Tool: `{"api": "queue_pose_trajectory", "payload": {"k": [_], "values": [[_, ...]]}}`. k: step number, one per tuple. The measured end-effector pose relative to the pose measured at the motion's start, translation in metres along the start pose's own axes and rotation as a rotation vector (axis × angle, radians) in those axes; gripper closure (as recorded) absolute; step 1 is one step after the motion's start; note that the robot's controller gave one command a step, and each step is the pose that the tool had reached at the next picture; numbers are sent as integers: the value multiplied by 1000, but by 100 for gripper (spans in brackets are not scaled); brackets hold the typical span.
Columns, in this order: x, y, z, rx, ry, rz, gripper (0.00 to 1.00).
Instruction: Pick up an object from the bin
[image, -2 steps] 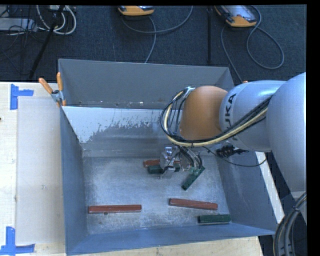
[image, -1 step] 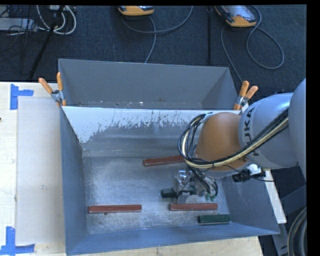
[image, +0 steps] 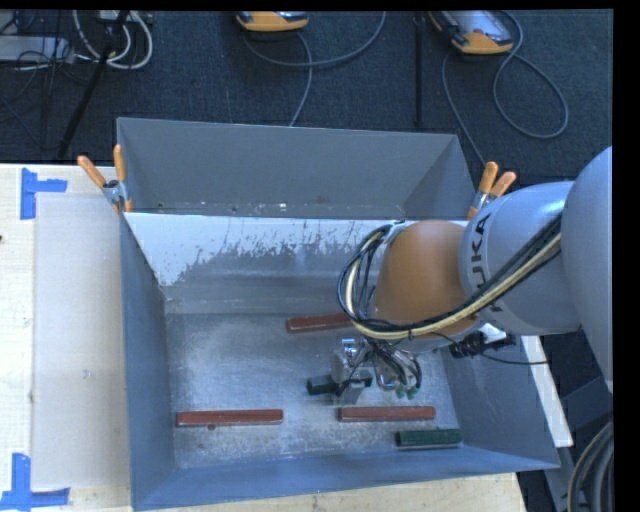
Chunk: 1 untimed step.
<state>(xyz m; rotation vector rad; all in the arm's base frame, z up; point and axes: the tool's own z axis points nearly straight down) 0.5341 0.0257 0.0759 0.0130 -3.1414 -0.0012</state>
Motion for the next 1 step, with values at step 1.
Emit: {"api": "queue_pose_trajectory", "payload": {"k": [1], "values": [[14, -14, -189, 1, -9, 6, 100]]}}
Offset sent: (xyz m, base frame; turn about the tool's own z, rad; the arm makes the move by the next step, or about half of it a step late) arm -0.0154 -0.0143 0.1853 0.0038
